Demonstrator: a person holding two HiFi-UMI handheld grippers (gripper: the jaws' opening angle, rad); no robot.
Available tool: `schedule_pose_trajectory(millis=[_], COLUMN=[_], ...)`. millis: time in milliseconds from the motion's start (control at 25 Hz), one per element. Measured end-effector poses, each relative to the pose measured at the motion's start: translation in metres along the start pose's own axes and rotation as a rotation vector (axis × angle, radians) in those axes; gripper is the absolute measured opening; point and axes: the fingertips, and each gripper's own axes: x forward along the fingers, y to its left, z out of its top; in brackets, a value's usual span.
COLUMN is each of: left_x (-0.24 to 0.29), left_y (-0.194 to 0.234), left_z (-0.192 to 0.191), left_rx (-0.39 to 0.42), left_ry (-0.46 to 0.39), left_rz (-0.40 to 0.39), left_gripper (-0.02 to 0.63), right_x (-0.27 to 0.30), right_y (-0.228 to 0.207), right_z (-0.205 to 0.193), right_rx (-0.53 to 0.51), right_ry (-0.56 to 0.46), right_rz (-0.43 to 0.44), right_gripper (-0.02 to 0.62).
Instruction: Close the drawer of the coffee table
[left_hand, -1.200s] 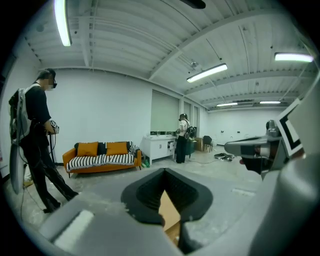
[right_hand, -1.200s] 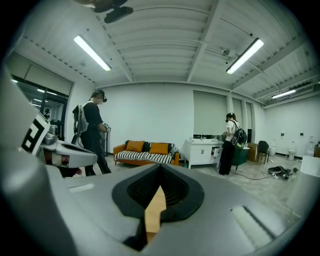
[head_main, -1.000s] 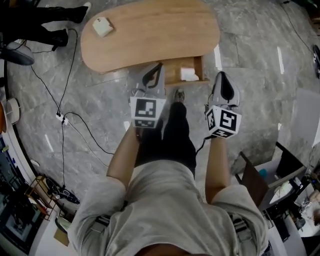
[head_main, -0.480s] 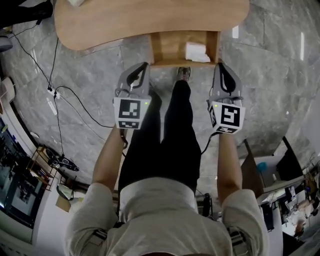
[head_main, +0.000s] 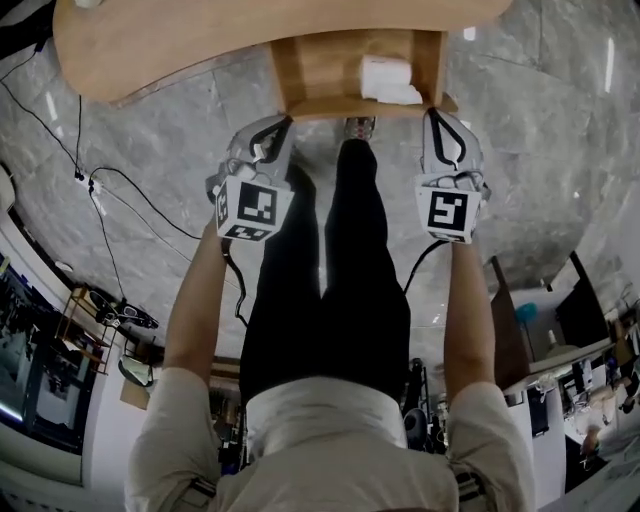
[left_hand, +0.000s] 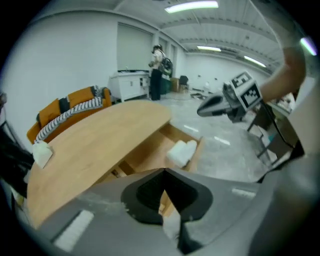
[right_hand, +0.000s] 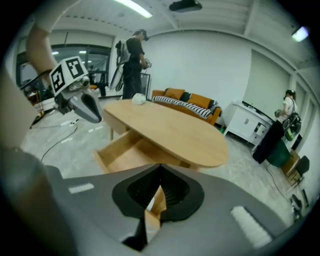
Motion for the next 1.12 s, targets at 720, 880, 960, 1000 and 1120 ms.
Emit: schedule_pose_trajectory(millis=[720,880,960,1000,1120], left_x=[0.068,0.077,0.080,0.080,0.077], left_y=[-0.024,-0.024,-0.019,-0.017,-0.015], left_z=[-0.141,-0.151,-0.153,-0.152,-0.151], left_rx=[0.413,0.440,0.439,0.426,0.389], left_ry=[0.491,0.512,0.518,0.521,0.534], left_rz=[-0.108,-0.078,-0.051,-0.044,-0.039], left_gripper=[0.129,0.129,0.127,0.126,0.114], right_x=[0.047,0.050,0.054,0.055,0.054], right_y=[0.006,0.011,0.009,0.009,0.009], right_z=[-0.168,-0.185,-0.187,-0.186,-0.183], right_rx=[-0.633,-0.716,-0.747,-0.764,-0.813], right_ry=[0.451,0.500,0.505,0.503,0.495], right_rz=[0.329,0.354,0.341,0.338,0.349], right_gripper=[0.192,0.188,0.117,0.106,0.083])
